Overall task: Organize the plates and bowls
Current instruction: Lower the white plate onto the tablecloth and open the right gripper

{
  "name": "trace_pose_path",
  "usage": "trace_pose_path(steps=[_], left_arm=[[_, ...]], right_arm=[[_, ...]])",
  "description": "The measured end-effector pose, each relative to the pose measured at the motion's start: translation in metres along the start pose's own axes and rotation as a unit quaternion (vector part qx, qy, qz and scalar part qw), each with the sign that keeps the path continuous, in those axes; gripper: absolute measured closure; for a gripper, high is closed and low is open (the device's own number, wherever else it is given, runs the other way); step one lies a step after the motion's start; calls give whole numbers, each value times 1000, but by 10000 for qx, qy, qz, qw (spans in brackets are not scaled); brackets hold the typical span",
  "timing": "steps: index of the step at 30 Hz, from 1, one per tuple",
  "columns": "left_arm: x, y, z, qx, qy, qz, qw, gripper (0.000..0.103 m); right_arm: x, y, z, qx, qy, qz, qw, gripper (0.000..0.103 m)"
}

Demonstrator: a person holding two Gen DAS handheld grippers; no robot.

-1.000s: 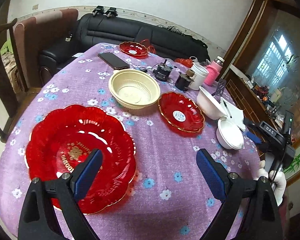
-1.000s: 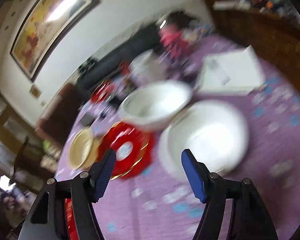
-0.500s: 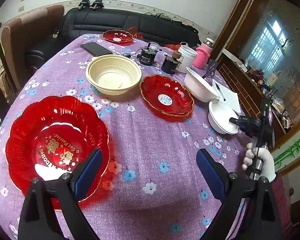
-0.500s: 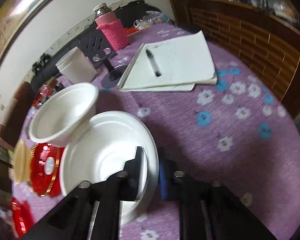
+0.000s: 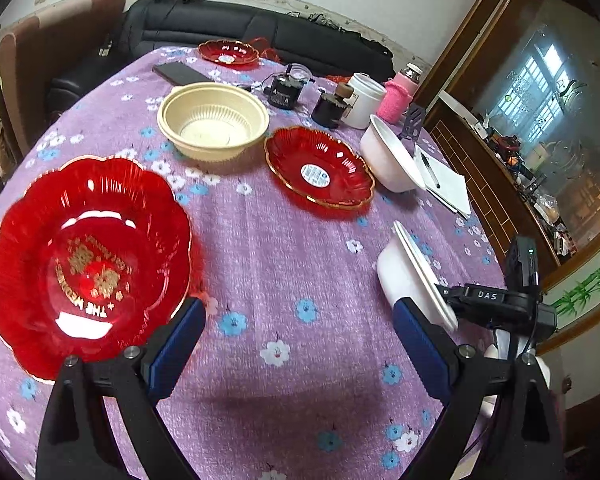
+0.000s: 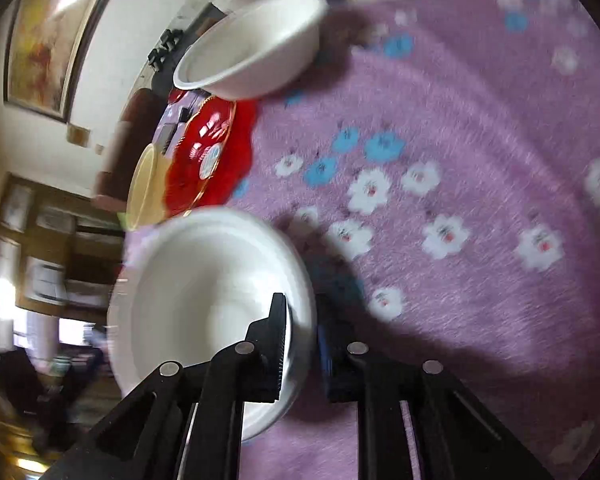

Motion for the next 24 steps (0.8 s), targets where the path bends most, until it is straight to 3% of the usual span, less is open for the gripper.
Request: trace_pose_path(steps=[3,12,16,24], left_arm=[[-1,-3,-5,-44,37,-9,10000,9],[-8,-6,-2,-6,16,58,10000,9],[-5,-11,2,32,4,3,10000,9],[0,-18,3,16,-3,-83,10000,9]], right_arm=[[-16,7,-1,-368,-804,251,9958,88],[-59,18,-15,-998,-1291,952,9820,92],[-58,22,-23,-1130,-1279,1016,9801,94],[-63,20,-56,-1273,-655,1139,9831,95]])
Point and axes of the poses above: each gripper's, at about its wrist camera, not at the fingertips, and x roughly the way its jaws point, z to its right, y to its top, the point moved 9 cm from there along x, roughly the way its jaws point, and after that the axes turned 13 degrees about -x, right-handed, at the moved point
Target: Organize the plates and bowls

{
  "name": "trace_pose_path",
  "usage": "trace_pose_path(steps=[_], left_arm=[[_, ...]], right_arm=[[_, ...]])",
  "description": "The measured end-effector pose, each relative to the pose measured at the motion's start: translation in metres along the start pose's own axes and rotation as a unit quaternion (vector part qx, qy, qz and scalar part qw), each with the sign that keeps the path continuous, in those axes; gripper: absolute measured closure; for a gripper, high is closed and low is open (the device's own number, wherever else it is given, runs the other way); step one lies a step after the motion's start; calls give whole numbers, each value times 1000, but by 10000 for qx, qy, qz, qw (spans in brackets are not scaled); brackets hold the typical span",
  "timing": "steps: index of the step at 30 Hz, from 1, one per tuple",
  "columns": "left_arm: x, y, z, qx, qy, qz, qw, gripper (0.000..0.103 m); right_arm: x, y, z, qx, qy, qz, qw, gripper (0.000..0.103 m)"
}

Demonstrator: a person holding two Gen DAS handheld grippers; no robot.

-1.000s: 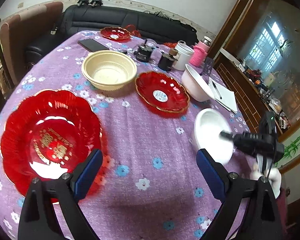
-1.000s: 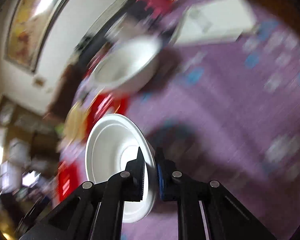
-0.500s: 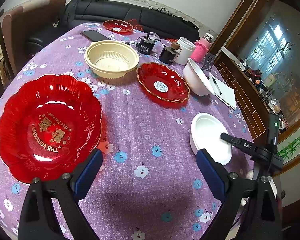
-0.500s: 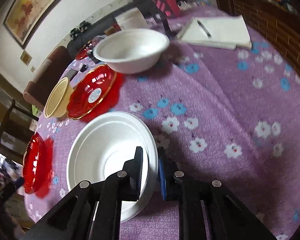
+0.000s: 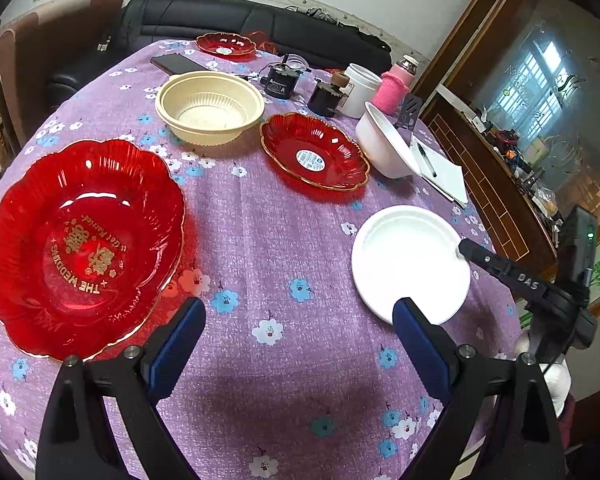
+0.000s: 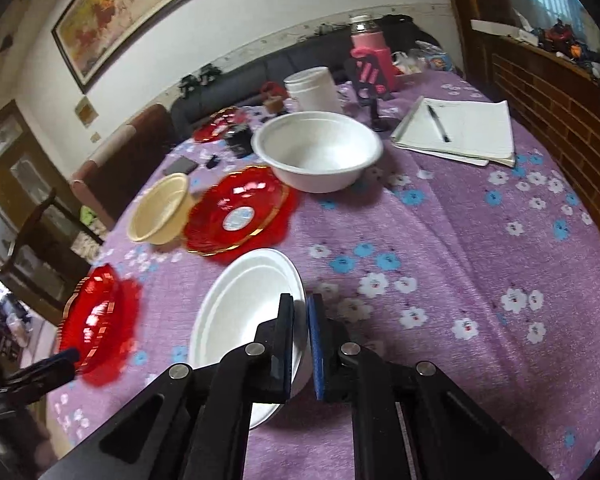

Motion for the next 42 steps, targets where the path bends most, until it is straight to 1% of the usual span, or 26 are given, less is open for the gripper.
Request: trace_pose_path(steps=[2,4,6,9,10,11,13,14,15,16,17,18,19,20,21,22,23,25,28,30,32,33,35,38,40,42], left_arm=[[1,-1,0,-15,-3,-16,10000,9],[2,-1,-1,-33,-8,-33,10000,9],[3,-2,-1,-34,-28,-37,10000,9],[5,-4,0,-30,-44,-56,10000,9],[5,-5,-1,-30,-41,-57,10000,9],[5,-5,-2,-35,-36,-59,10000,9],[5,-6,-4,-55,-34,-58,10000,9],[4,-6,-6,-67,-31,-58,10000,9],[4,-6,-7,-85,-30,-57,9999,9],[3,-6,-10,-111,-33,-53,9999,9],[3,-5,-12,-130,-25,-44,9999,9],[3,-4,-15,-160,-22,-31,9999,9],[3,-4,-17,-184,-21,-25,9998,9],[3,-3,-18,-219,-21,-27,9998,9],[3,-3,-19,-241,-47,-31,9997,9],[2,-3,-20,-239,-70,-15,9997,9],[2,-3,-21,-233,-69,1,9997,9],[3,-3,-22,-257,-70,-13,9996,9],[6,-4,-24,-342,-105,-63,9993,9],[4,-2,-28,-414,-124,-36,9991,9],[0,0,-34,-495,-110,17,9987,9],[-2,2,-38,-528,-84,44,9986,9],[-7,5,-48,-620,-26,96,9980,9],[-16,10,-61,-790,-19,204,9967,9],[-24,14,-72,-928,-33,317,9952,9],[-28,15,-80,-1030,-52,364,9940,9]], right_arm=[[-2,2,-10,94,345,44,9994,95],[-6,5,-24,168,851,58,9962,97],[-8,7,-47,100,1305,13,9914,97],[-9,9,-84,-13,1962,-67,9805,97],[-9,9,-92,-41,2065,-90,9784,97],[-8,9,-101,-124,2062,-112,9784,97],[-8,11,-115,-383,1800,-75,9829,98],[-10,14,-121,-470,1744,-8,9835,98],[-13,17,-124,-432,1862,52,9815,98],[-18,22,-128,-309,2165,143,9757,98],[-25,27,-132,-172,2559,247,9662,98],[-27,32,-129,-110,2548,342,9663,98],[-23,35,-117,-315,1641,377,9852,98],[-20,37,-106,-790,441,359,9953,99],[-22,37,-108,-780,576,398,9945,99],[-24,36,-112,-614,918,373,9932,99],[-31,37,-116,-520,1133,461,9911,99],[-41,40,-121,-639,1131,651,9894,99],[-28,33,-127,-1045,765,368,9909,99],[-8,18,-125,-1363,288,40,9902,99],[11,3,-127,-1649,186,-190,9860,99],[18,-5,-135,-1788,264,-246,9832,99],[25,-18,-147,-2040,604,-382,9764,99],[38,-36,-177,-2465,996,-630,9620,98],[52,-41,-186,-2595,1082,-760,9566,98],[64,-43,-191,-2571,1258,-886,9541,98]])
Point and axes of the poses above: each gripper's, at about its wrist camera, not at the fingertips, and x roughly the way its jaws point, z to its right, y to its top, the point moved 9 cm from there along x, roughly the way its jaws point, and after that the axes turned 13 degrees about -x, right-handed, at the moved point
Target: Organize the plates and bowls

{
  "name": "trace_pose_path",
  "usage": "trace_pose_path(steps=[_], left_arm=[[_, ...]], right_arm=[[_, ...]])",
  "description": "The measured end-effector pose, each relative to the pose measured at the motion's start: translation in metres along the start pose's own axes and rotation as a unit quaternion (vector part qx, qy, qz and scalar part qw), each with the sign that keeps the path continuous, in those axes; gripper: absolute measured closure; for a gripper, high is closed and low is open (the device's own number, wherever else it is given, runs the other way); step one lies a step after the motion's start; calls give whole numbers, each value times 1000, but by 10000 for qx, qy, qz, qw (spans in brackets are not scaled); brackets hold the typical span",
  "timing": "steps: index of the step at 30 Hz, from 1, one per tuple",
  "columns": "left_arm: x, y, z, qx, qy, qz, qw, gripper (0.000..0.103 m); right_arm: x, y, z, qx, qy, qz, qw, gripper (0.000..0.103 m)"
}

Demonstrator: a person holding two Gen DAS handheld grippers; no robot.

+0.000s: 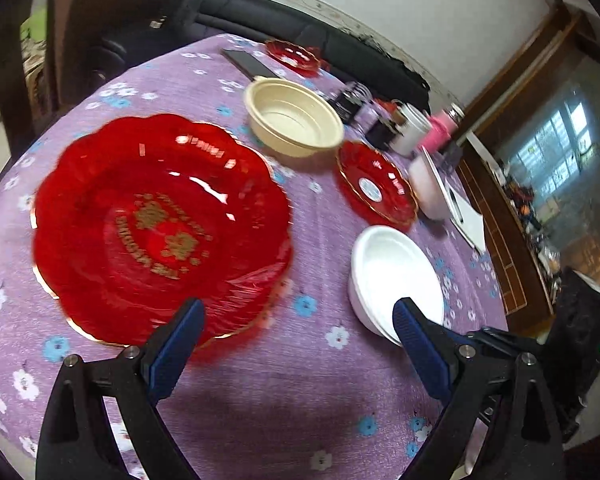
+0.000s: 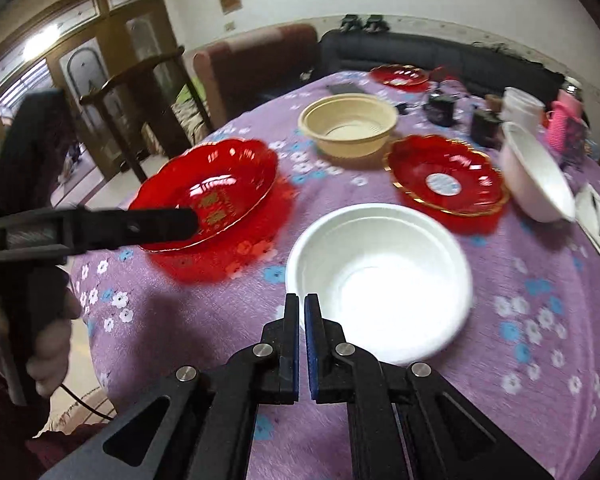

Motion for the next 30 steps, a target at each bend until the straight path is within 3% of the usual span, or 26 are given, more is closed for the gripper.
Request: trace_pose_path(steps=[4,14,15,17,18,19,21,24,29,30], left_arm=[[-2,3,-16,-125,7,-13,9999,9],[7,7,-33,-321,-37,-72,9995,9],[7,7,-33,-316,-40,-70,9995,9],[8,7,-34,-317,-40,-71,9995,9],[8,7,-34,-320,-47,-74,9994,9],[8,7,-34,-318,-47,-72,9995,9],[9,7,-34,-311,-46,-68,9995,9],[9,7,-34,-315,-45,-68,9995,9],[10,7,-34,-313,-49,-65,9995,9],[10,7,-34,-312,-48,-65,9995,9]], right_arm=[[14,4,1,200,371,-114,9990,98],[25,13,2,283,296,-182,9990,98],[24,14,4,291,282,-191,9990,93],[24,16,5,354,328,-173,9987,72],[23,17,6,368,320,-152,9987,52],[22,19,8,371,268,-109,9989,43],[21,21,9,337,171,-57,9993,43],[24,21,11,353,141,-100,9992,55],[29,19,16,438,36,-180,9989,56],[30,19,18,469,14,-182,9987,66]])
Point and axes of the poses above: each gripper's, at about its wrist camera, not at the fingertips, and x roughly the way its jaws point, z to its right, y to its top, the point moved 9 cm from there along x, roughly the way its jaws point, and after that the axes turned 13 degrees about -x, right-handed, at the moved point
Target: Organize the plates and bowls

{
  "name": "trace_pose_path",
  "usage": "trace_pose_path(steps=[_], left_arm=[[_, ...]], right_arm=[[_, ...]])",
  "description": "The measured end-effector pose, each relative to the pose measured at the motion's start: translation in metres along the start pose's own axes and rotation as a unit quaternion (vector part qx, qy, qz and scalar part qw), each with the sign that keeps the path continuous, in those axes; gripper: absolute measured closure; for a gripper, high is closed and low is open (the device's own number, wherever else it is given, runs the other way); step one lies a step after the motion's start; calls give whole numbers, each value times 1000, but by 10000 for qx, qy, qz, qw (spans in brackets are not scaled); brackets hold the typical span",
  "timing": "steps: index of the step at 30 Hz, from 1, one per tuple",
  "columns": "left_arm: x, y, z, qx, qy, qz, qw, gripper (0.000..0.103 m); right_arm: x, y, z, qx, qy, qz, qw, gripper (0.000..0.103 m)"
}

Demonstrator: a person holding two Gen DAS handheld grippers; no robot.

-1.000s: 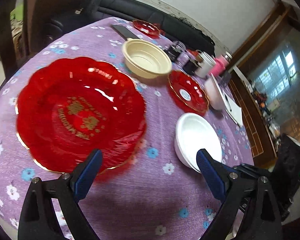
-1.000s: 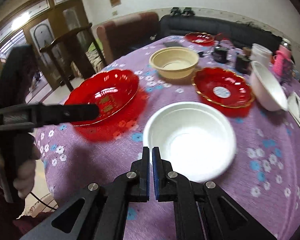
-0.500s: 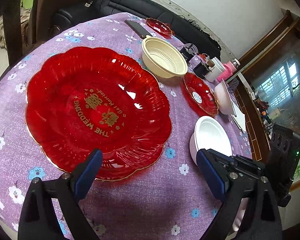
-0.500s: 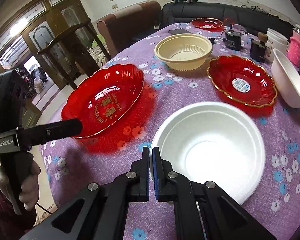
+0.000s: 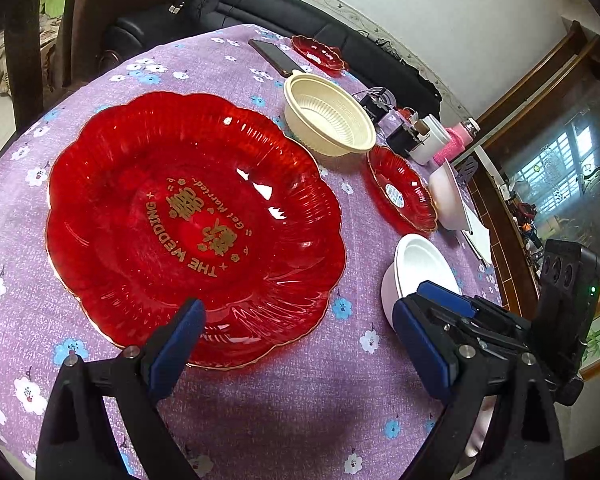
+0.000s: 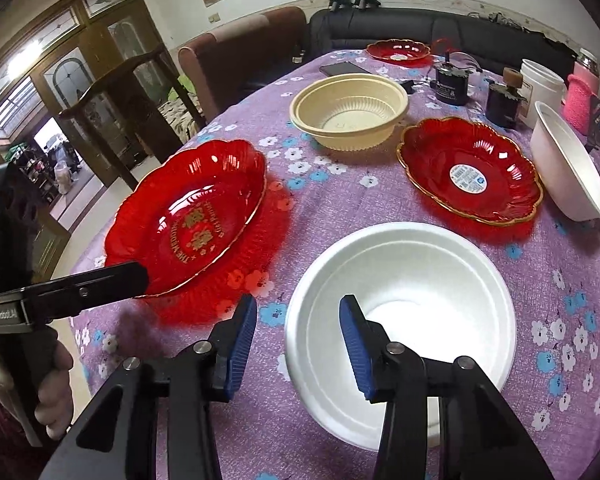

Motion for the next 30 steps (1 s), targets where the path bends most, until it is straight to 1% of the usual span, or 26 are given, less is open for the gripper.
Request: trace_pose_path(steps=[1,2,6,15,19,20,23,26,28,30], left_arm=[[-1,0,0,-5,0,-2,10000,9],[0,0,0,-6,0,-1,10000,9],[-1,0,0,-10,-7,-2,10000,9],[0,0,1,-16,-44,8,10000,9],[-1,0,1,-15,-70,2,10000,9],[-1,0,1,-17,-75,1,10000,9],[-1,0,1,0,-81,5,10000,9],[-1,0,0,-2,-84,9,10000,9],[-1,0,0,6,-83,5,10000,9],[-1,0,-1,10,-87,3,10000,9]], right_arm=[[2,-1,1,39,24,-52,10000,80],[3,-2,1,60,60,-86,9999,83],[6,-3,0,59,71,-113,9999,83],[12,-3,-3,13,-95,-207,9997,83],[4,2,-1,124,-174,-45,9998,90],[2,3,1,169,-165,-5,9997,90],[-5,6,5,412,98,112,9990,90],[-10,4,8,777,503,212,9955,91],[-12,3,11,1082,842,294,9901,91],[-15,1,14,1530,1383,408,9777,91]])
Point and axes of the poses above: each gripper's, at about its wrist camera, not at the fingertips, and x roughly the way its jaws point, z to its right, y to its top, the point moved 9 cm from there along x, roughly the way its jaws point, and after that the axes turned 13 degrees about -x, right-handed, at the moved point
